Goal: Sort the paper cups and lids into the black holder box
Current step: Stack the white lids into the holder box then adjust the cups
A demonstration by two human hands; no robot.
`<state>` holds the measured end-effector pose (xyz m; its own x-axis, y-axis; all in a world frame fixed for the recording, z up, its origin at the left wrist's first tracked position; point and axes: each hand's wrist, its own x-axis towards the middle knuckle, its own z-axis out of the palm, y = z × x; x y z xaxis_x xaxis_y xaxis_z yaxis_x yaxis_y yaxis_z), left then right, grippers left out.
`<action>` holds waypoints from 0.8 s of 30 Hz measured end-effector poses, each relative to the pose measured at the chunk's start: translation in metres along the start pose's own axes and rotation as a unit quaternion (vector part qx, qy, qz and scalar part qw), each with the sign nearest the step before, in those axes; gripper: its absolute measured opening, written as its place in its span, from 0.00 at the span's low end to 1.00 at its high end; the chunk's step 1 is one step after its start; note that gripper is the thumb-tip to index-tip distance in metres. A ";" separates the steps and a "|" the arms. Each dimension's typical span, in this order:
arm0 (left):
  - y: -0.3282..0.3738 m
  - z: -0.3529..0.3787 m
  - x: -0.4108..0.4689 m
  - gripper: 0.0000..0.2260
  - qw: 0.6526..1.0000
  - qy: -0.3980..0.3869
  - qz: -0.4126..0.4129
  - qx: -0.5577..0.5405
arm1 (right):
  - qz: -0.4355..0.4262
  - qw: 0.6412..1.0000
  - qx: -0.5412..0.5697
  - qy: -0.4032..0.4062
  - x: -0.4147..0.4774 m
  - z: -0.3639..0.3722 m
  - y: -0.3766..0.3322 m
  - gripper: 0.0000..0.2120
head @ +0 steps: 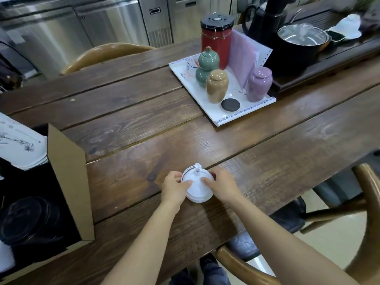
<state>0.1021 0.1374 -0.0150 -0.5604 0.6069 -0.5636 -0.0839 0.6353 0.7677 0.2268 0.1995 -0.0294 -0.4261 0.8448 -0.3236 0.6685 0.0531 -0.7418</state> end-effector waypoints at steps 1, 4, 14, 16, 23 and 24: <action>0.000 0.000 0.000 0.10 1.000 -0.001 -0.003 0.007 | 0.001 1.000 0.002 -0.011 0.001 0.001 0.003 0.12; 0.000 0.001 -0.002 0.09 1.000 -0.007 -0.027 -0.003 | -0.009 0.999 0.001 -0.034 0.004 0.001 0.008 0.14; -0.001 0.004 -0.006 0.08 0.988 0.015 -0.097 -0.115 | 0.016 0.997 0.013 -0.078 0.012 -0.001 -0.002 0.12; -0.001 0.001 -0.009 0.06 0.986 0.023 -0.090 -0.141 | 0.009 0.994 0.040 -0.104 0.014 -0.003 -0.007 0.11; 0.015 -0.044 -0.018 0.16 0.971 0.054 -0.078 -0.218 | -0.047 0.988 0.086 -0.118 0.025 -0.008 -0.054 0.15; 0.019 -0.054 -0.021 0.17 0.970 0.065 -0.062 -0.226 | -0.061 0.987 0.096 -0.117 0.024 -0.008 -0.065 0.15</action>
<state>0.0678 0.1110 0.0282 -0.6201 0.4555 -0.6388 -0.4931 0.4070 0.7689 0.1782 0.2204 0.0162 -0.6402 0.6910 -0.3356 0.4857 0.0256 -0.8738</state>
